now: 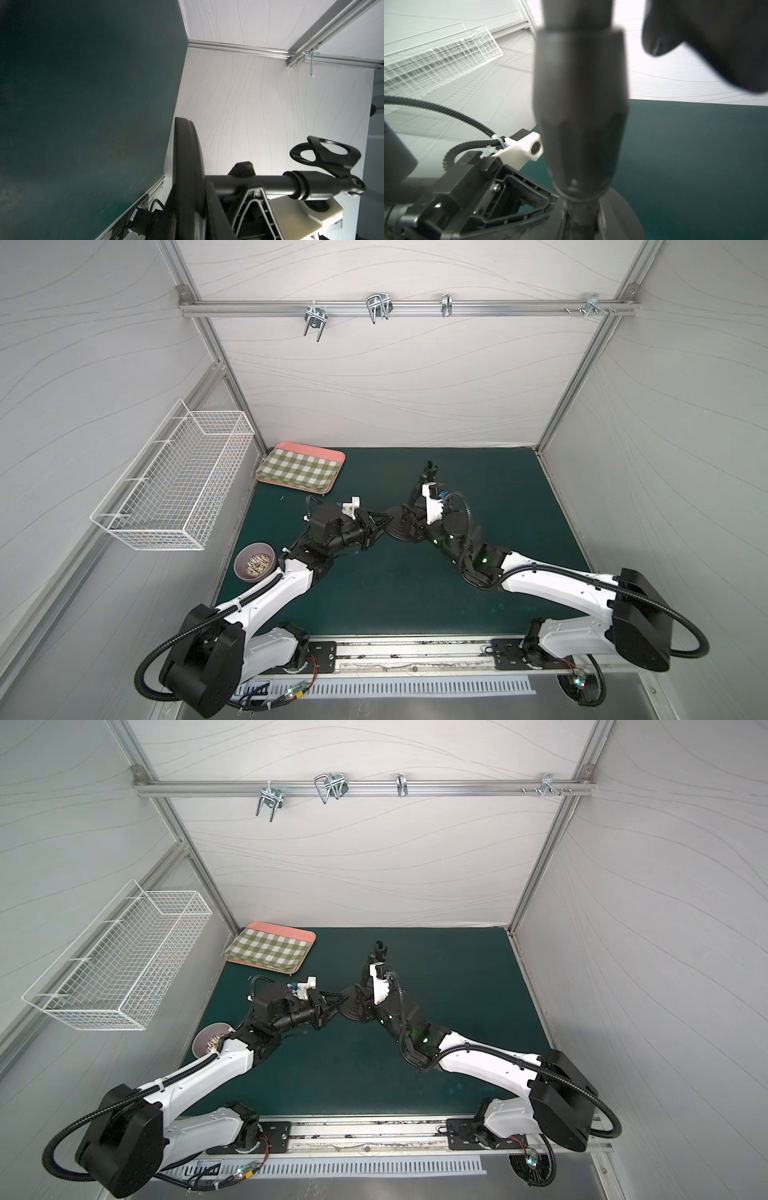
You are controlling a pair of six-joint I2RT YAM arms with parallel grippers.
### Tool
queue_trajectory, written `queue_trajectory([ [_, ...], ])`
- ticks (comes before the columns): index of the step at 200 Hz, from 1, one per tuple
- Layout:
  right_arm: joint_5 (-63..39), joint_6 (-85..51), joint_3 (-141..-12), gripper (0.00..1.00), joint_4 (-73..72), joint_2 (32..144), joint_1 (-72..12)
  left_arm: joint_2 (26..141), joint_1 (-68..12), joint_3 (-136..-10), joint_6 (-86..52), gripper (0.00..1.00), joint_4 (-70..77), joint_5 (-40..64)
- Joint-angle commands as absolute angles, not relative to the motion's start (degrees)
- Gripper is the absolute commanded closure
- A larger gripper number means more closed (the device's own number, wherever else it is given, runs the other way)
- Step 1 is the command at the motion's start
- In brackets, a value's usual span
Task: Assemble a microphone stand
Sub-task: Screw the microphone stand pole into the microphone stand base.
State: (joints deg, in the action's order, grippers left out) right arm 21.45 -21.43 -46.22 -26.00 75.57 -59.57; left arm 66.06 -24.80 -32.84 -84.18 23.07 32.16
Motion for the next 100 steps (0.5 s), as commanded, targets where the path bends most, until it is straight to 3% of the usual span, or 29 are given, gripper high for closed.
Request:
queue_trajectory([
  [1, 23.9, -22.61, -48.02, 0.53, -22.48, 76.32, -61.96, 65.31, -24.43, -34.57, -84.99, 1.0, 30.98, 31.41],
  [12, 23.29, -20.09, -47.46, 0.39, -21.66, 74.97, -61.88, 65.1, -24.35, -34.24, -85.24, 1.0, 31.15, 31.23],
  [26, 19.25, -16.5, -45.66, 0.33, -22.19, 72.51, -60.61, 65.02, -24.26, -34.1, -85.31, 1.0, 31.23, 31.05],
  [37, 13.25, -15.38, -43.77, 0.32, -23.06, 70.27, -58.02, 64.86, -24.22, -34.18, -85.32, 1.0, 31.24, 31.16],
  [58, -7.3, -16.25, -40.28, 0.31, -28.99, 68.5, -48.91, 64.6, -24.17, -34.48, -85.32, 1.0, 30.99, 31.44],
  [100, -34.91, -17.56, -43.22, 0.37, -35.51, 74.53, -38.8, 63.85, -24.17, -34.39, -84.9, 1.0, 29.71, 31.6],
])
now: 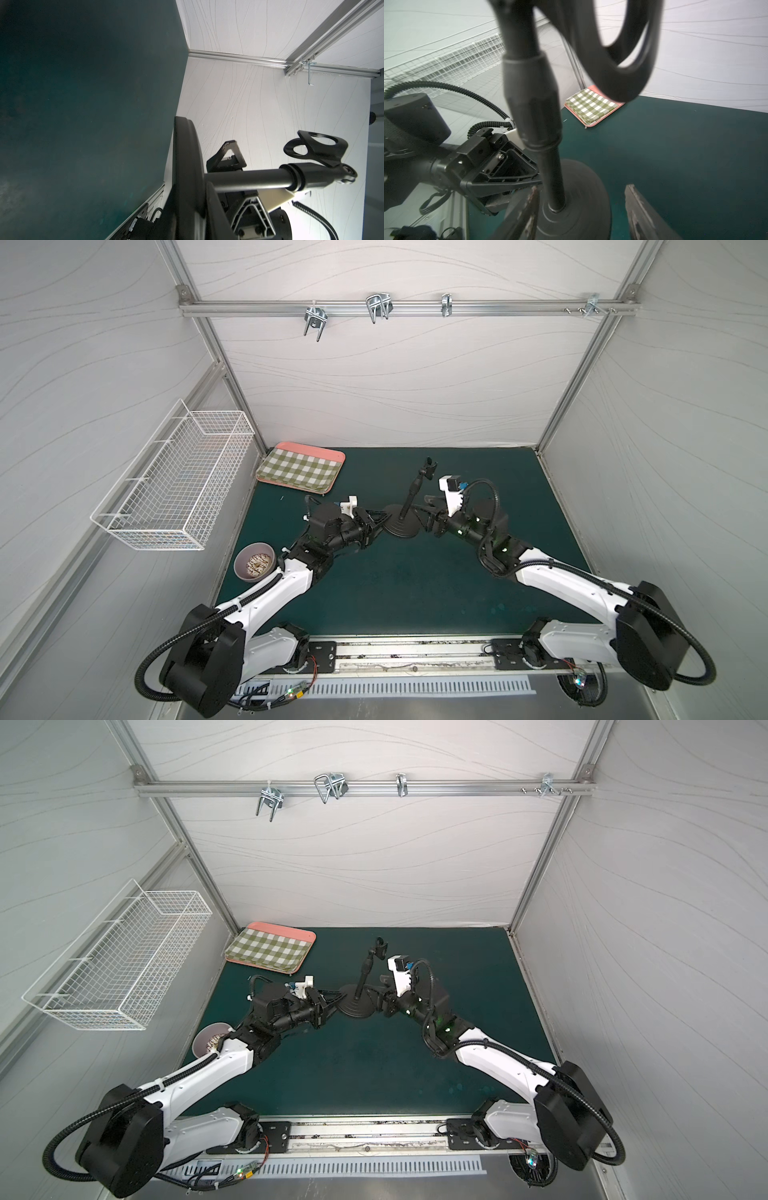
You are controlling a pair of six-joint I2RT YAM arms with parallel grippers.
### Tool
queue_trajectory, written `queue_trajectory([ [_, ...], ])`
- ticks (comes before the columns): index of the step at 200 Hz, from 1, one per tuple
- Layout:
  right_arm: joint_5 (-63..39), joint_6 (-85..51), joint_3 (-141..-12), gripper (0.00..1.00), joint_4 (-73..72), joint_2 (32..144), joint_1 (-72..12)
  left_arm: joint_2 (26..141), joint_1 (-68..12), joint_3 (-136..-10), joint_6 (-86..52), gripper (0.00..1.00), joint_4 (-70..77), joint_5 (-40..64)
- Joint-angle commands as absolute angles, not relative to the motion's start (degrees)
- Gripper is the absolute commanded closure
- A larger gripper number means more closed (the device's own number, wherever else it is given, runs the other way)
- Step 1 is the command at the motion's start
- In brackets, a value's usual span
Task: Assemble a microphone stand
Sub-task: Screw the microphone stand pole into the microphone stand base.
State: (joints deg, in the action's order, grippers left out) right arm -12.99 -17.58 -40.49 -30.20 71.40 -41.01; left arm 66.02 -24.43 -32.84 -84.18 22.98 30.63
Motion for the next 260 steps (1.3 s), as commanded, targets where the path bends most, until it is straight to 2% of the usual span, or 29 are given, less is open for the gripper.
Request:
queue_trajectory([
  [1, -35.34, -17.52, -43.41, 0.37, -35.46, 74.66, -38.69, 63.87, -24.17, -34.38, -84.9, 1.0, 29.71, 31.57],
  [32, -45.3, -16.46, -48.72, 0.43, -35.6, 80.35, -37.84, 63.81, -24.08, -34.8, -84.86, 1.0, 29.36, 31.97],
  [69, -43.84, -16.29, -51.61, 0.63, -36.1, 84.29, -37.88, 63.64, -24.08, -35.07, -84.55, 1.0, 28.7, 31.93],
  [113, -29.42, -17.86, -49.35, 0.85, -34.4, 81.15, -39.92, 63.24, -24.08, -34.8, -84.4, 1.0, 28.65, 31.38],
  [125, -22.07, -17.54, -48.98, 0.91, -30.98, 79.11, -42.23, 63.42, -24.08, -34.99, -84.23, 1.0, 28.65, 31.38],
  [149, -2.92, -18.69, -49.07, 0.94, -24.34, 76.0, -49.5, 64.12, -24.08, -35.2, -84.33, 1.0, 28.89, 31.33],
  [175, 16.22, -24.74, -50.24, 0.92, -19.76, 75.25, -56.74, 64.9, -24.08, -35.42, -84.46, 1.0, 29.31, 31.63],
  [200, 31.76, -29.39, -53.0, 0.84, -16.86, 76.94, -62.81, 65.21, -24.08, -35.47, -84.55, 1.0, 29.4, 31.67],
  [216, 34.76, -29.31, -55.98, 0.82, -14.63, 78.98, -64.7, 65.18, -24.08, -35.43, -84.47, 1.0, 29.43, 31.66],
  [240, 34.72, -28.65, -59.05, 0.64, -10.4, 80.45, -65.21, 65.26, -24.08, -35.38, -84.39, 1.0, 29.6, 31.61],
  [260, 34.95, -25.38, -56.31, 0.5, -11.48, 77.83, -65.14, 65.14, -23.95, -35.08, -84.55, 1.0, 29.88, 31.58],
])
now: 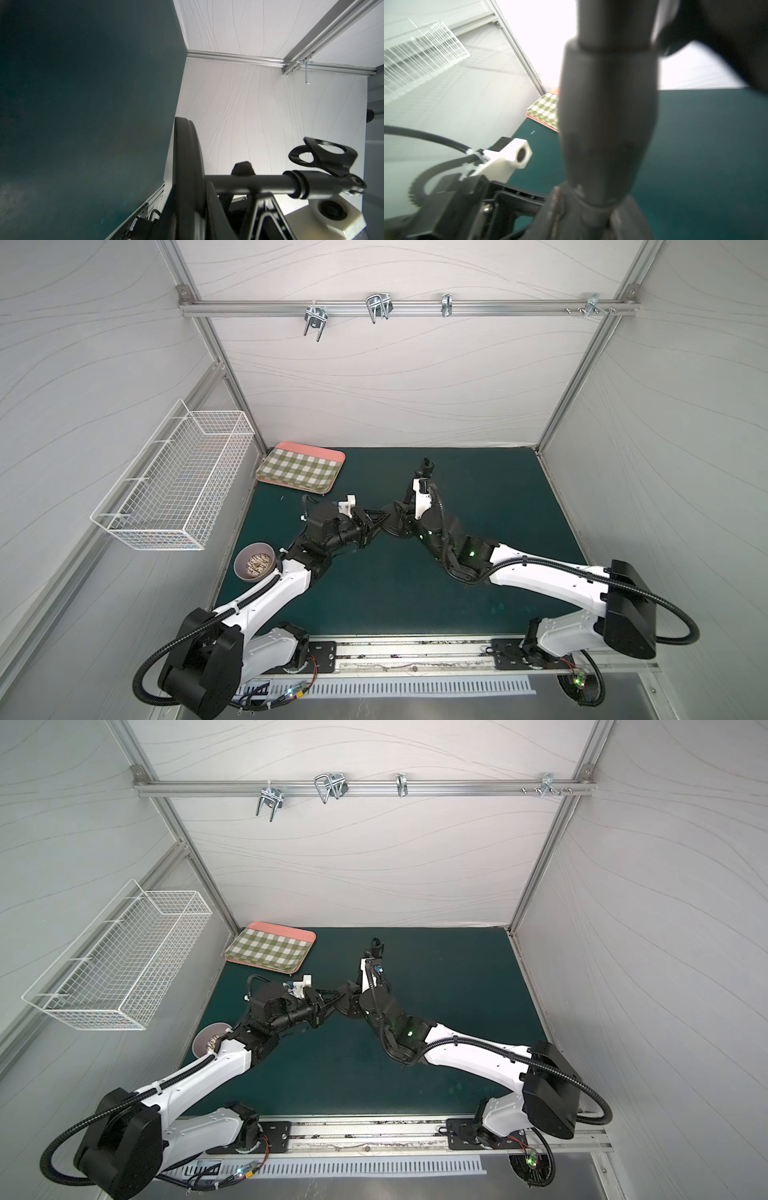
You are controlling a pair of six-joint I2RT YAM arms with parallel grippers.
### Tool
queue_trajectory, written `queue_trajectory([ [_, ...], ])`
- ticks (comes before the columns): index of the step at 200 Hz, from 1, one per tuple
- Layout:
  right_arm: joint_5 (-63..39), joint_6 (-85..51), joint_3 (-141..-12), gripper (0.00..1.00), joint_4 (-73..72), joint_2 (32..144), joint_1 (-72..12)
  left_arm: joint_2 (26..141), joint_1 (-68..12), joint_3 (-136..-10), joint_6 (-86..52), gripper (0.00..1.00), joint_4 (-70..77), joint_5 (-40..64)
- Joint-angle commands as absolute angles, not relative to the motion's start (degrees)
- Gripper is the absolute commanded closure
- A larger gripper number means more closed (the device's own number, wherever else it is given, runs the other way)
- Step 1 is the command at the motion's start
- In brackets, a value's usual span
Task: Assemble a microphone stand
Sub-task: Screw the microphone stand pole into the microphone stand base.
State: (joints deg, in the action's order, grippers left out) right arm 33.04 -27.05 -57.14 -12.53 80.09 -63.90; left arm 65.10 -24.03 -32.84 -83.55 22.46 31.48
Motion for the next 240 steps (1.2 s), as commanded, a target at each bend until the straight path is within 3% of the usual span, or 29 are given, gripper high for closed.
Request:
queue_trajectory([
  [1, 34.92, -25.08, -56.06, 0.49, -11.76, 77.59, -65.13, 65.18, -23.97, -35.07, -84.55, 1.0, 29.88, 31.57],
  [26, 27.77, -18.92, -49.03, 0.3, -17.49, 71.18, -62.62, 65.34, -23.82, -34.71, -85.15, 1.0, 31.21, 31.57],
  [83, -8.35, -16.72, -37.76, 0.32, -31.74, 65.61, -47.45, 65.13, -23.55, -34.32, -85.46, 1.0, 31.81, 32.38],
  [119, -27.83, -19.46, -39.84, 0.37, -39.99, 72.72, -39.36, 64.82, -23.47, -34.44, -85.17, 1.0, 31.16, 32.43],
  [174, -48.12, -22.7, -45.87, 0.47, -55.16, 85.76, -35.07, 64.11, -23.47, -34.72, -84.98, 1.0, 30.27, 32.7],
  [210, -50.57, -25.96, -49.47, 0.69, -57.61, 90.1, -34.71, 63.72, -23.47, -34.72, -84.67, 1.0, 29.67, 32.61],
  [240, -42.14, -23.95, -47.2, 0.8, -53.16, 86.73, -36.71, 63.7, -23.47, -34.8, -84.71, 1.0, 29.71, 32.44],
])
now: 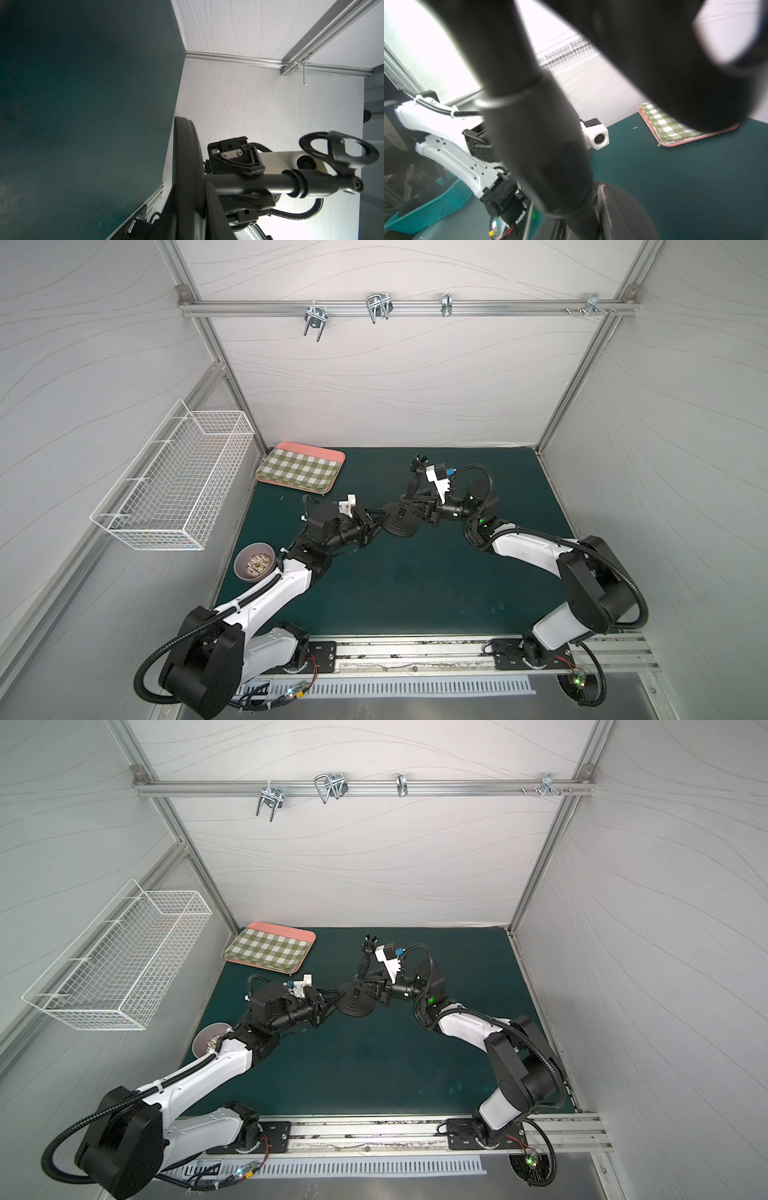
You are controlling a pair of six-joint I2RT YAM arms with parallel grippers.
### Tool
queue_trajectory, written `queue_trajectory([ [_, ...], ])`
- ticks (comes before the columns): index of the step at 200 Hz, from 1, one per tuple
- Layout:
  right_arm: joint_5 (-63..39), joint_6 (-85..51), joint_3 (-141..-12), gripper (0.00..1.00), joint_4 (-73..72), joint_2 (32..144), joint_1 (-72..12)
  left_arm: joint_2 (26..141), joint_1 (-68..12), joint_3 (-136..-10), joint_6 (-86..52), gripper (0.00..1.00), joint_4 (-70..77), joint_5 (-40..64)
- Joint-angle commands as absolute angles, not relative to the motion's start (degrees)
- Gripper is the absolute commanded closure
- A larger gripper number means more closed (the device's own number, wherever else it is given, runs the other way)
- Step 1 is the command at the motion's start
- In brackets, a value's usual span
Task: Assemble a microphone stand
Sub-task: Screw the microphone stand pole into the microphone stand base.
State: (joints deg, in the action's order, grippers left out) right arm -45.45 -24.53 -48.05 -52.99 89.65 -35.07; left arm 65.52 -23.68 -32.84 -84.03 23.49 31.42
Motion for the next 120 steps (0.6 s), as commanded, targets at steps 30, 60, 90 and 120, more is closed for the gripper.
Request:
queue_trajectory([
  [30, -23.04, -12.73, -46.45, 0.82, -35.74, 78.78, -45.74, 63.72, -23.47, -34.74, -84.68, 1.0, 29.6, 32.36],
  [60, -4.4, -11.31, -44.45, 0.79, -35.32, 74.73, -54.94, 64.05, -23.43, -34.72, -84.71, 1.0, 29.71, 32.37],
  [90, 16.97, -19.05, -49.17, 0.83, -24.46, 75.06, -60.28, 64.07, -23.39, -34.72, -84.77, 1.0, 29.75, 32.44],
  [120, 27.02, -27.4, -50.31, 0.86, -23.87, 76.31, -62.95, 63.98, -23.38, -34.67, -84.81, 1.0, 29.79, 32.35],
])
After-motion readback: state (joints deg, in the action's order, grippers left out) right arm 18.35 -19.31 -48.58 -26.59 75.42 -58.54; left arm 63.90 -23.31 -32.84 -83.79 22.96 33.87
